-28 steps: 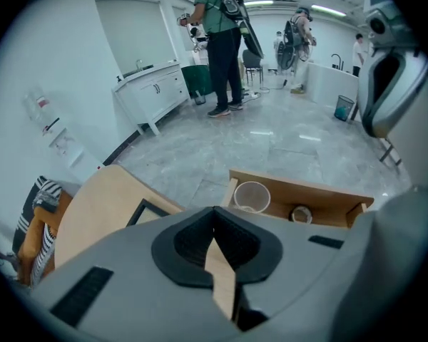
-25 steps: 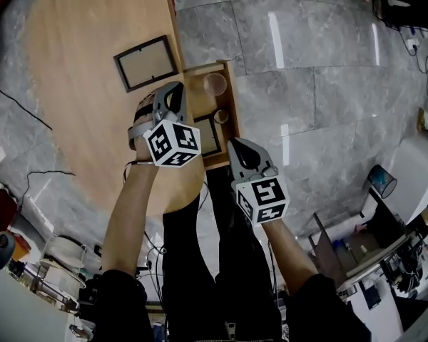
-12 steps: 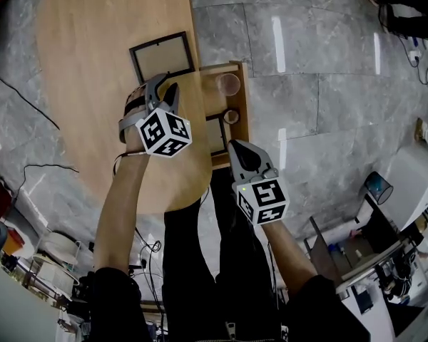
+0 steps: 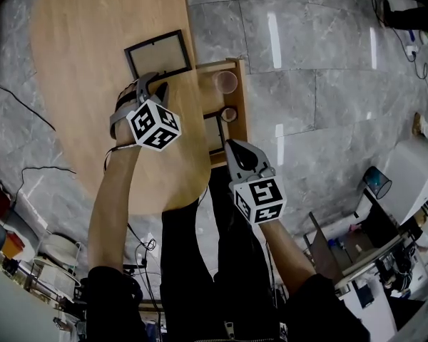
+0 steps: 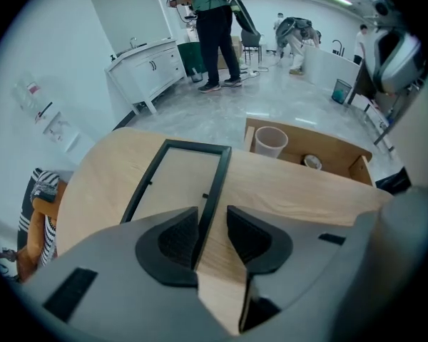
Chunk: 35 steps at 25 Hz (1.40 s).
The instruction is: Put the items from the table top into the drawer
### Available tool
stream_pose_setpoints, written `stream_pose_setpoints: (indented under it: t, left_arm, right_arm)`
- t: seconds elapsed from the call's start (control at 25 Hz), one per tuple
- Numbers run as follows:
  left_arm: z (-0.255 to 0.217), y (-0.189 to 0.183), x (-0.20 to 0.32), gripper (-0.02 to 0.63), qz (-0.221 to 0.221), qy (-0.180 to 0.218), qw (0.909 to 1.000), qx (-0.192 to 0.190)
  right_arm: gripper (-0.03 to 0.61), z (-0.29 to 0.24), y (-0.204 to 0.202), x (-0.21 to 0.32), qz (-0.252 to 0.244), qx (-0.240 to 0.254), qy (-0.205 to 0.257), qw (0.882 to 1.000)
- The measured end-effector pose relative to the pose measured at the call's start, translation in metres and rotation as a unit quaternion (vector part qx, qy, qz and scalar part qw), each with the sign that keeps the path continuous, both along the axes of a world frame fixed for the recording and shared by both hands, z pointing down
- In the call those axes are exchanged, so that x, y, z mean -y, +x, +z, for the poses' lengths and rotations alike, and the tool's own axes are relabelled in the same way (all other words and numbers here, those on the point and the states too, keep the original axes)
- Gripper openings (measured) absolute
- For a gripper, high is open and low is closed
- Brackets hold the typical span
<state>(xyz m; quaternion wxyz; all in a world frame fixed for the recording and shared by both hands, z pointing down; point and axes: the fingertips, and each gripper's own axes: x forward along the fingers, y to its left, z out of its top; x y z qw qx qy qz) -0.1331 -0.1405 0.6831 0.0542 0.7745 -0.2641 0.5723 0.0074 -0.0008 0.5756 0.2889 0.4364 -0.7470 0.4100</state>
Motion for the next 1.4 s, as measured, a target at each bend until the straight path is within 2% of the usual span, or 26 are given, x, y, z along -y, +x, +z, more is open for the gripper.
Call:
stream_pose_setpoints:
  t: [0.2, 0.52, 0.96, 1.16, 1.4]
  left_arm:
    - [-0.002, 0.002, -0.006, 0.073, 0.018, -0.004, 0.9998, 0.003]
    - [-0.002, 0.019, -0.037, 0.052, 0.025, -0.067, 0.9969, -0.034]
    - [-0.036, 0.032, -0.081, 0.051, -0.032, -0.075, 0.989, -0.123]
    - [-0.054, 0.036, -0.096, 0.051, -0.051, -0.08, 0.9826, -0.16]
    - [-0.076, 0.044, -0.109, 0.051, -0.093, -0.081, 0.9736, -0.192]
  right_arm:
    - [0.009, 0.0, -0.001, 0.0, 0.001, 0.0, -0.002, 1.0]
    - [0.009, 0.0, -0.002, -0.001, -0.003, 0.002, -0.004, 1.0]
    - [0.009, -0.015, -0.005, -0.011, 0.006, -0.008, 0.014, 1.0]
    - [0.009, -0.025, -0.012, -0.03, 0.035, 0.0, 0.005, 0.999]
    - [0.009, -0.039, -0.01, -0.035, 0.049, 0.003, 0.012, 0.999]
